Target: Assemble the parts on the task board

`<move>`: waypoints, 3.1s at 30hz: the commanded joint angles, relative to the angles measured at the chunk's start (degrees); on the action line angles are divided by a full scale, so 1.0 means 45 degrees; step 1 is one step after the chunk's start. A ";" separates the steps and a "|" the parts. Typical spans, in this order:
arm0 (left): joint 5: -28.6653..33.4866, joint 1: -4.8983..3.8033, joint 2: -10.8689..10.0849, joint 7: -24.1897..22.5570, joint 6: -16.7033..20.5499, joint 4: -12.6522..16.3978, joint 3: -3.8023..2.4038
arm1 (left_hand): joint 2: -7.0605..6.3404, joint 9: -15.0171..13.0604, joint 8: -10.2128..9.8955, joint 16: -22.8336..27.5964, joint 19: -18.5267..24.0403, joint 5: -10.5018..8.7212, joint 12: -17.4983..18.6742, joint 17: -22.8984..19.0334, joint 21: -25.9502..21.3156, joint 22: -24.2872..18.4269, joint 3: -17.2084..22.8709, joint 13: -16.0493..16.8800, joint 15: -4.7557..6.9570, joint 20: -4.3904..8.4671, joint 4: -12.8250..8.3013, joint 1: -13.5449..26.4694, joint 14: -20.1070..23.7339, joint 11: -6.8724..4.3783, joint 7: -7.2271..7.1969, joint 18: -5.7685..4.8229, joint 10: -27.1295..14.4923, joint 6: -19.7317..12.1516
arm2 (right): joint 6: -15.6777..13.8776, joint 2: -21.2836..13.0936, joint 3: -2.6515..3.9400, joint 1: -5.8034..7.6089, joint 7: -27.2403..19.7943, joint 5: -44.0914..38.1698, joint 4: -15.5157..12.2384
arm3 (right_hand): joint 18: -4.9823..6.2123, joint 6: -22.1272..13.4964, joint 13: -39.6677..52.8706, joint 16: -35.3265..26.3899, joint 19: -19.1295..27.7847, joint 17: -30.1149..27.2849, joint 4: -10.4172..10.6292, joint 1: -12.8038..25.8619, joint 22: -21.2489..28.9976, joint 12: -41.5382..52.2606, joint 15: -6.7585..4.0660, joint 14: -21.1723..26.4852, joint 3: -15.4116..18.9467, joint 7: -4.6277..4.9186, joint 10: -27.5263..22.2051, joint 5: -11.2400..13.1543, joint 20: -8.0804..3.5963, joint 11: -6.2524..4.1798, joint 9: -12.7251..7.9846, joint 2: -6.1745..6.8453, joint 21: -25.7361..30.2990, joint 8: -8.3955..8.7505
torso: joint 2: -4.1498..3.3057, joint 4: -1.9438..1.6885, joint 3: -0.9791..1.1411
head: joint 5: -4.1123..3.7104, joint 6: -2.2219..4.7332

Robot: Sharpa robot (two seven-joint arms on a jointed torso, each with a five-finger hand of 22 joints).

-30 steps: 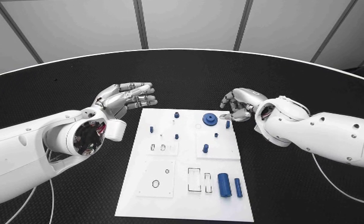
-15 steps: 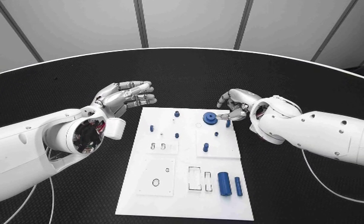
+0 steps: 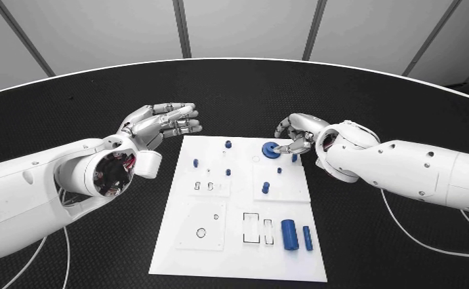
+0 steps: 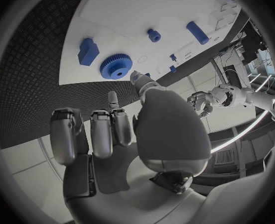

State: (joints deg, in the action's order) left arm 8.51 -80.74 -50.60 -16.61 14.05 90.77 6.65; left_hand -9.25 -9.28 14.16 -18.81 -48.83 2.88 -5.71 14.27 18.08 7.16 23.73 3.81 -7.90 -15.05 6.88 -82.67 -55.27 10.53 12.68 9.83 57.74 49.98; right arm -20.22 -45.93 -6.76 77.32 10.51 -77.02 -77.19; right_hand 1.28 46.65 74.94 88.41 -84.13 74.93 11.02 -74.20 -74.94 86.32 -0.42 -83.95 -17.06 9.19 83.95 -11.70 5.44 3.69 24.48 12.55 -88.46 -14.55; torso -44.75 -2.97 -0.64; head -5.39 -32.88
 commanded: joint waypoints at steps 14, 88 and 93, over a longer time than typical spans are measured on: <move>0.0000 -0.0001 0.0010 -0.0006 0.0042 0.0026 0.0000 | -0.0003 0.0026 -0.0079 0.0066 0.0021 0.0016 0.0065 0.0015 -0.0057 -0.0014 0.0111 -0.0004 -0.0022 -0.0044 -0.0018 0.0057 0.0072 0.0046 0.0293 0.0146 0.0005 0.0013 | 0.0612 0.0340 -0.0001 -0.0002 0.0139 0.0001 0.0322 | -0.0204 -0.0056 0.2720 0.0078 -0.1141 0.2697 0.0037 -0.0173 -0.3034 0.0164 0.0082 -0.1220 0.0059 -0.0007 0.0863 -0.0055 0.0096 0.0124 -0.0015 -0.0002 -0.0150 -0.0052 | 0.0008 -0.0010 -0.0019 | 0.0036 -0.0151; -0.0001 -0.0004 -0.0066 0.0099 0.0041 0.0067 -0.0001 | -0.0037 0.0048 -0.0125 0.0114 0.0017 0.0014 0.0133 0.0029 -0.0056 -0.0031 0.0207 -0.0011 -0.0040 -0.0045 -0.0083 0.0122 0.0083 0.0076 0.0331 0.0146 -0.0031 -0.0033 | 0.1422 0.0954 -0.0023 -0.0146 0.0241 -0.0333 0.0960 | -0.0273 0.0699 0.3004 0.0165 -0.1279 0.2865 -0.0186 -0.0358 -0.3301 0.0455 0.0043 -0.1244 -0.0915 -0.0078 0.1066 -0.0279 0.0069 0.0064 -0.0167 -0.0155 -0.0313 -0.0197 | 0.0009 0.0004 0.0017 | 0.0118 -0.0470; -0.0001 -0.0004 -0.0068 0.0113 0.0030 0.0064 -0.0001 | -0.0037 0.0048 -0.0125 0.0114 0.0017 0.0014 0.0133 0.0029 -0.0056 -0.0031 0.0207 -0.0011 -0.0040 -0.0045 -0.0083 0.0122 0.0083 0.0076 0.0331 0.0146 -0.0031 -0.0033 | 0.1101 0.0919 -0.0023 -0.0151 0.0392 -0.0336 0.0915 | -0.0283 0.0944 0.3051 0.0173 -0.1299 0.2881 -0.0187 -0.0264 -0.3337 0.0504 0.0026 -0.1247 -0.1163 -0.0117 0.1105 -0.0488 0.0068 0.0034 -0.0194 -0.0231 -0.0335 -0.0239 | 0.0007 0.0007 0.0023 | 0.0123 -0.0480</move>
State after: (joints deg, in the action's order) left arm 8.51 -80.76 -50.90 -16.12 14.20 91.06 6.64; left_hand -9.25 -9.16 13.98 -18.58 -48.83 2.88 -5.32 14.32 18.08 7.09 24.45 3.81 -7.91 -15.05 6.48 -82.67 -55.27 10.53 12.68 9.78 57.74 49.98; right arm -14.79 -41.73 -6.87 76.64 12.11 -78.52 -73.00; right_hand 0.69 50.39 74.93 88.84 -83.93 74.94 10.19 -76.14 -74.91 88.19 -0.42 -83.95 -21.90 8.61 84.15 -13.55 5.64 3.90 23.47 11.51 -89.63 -15.70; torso -44.71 -2.94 -0.54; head -4.84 -35.01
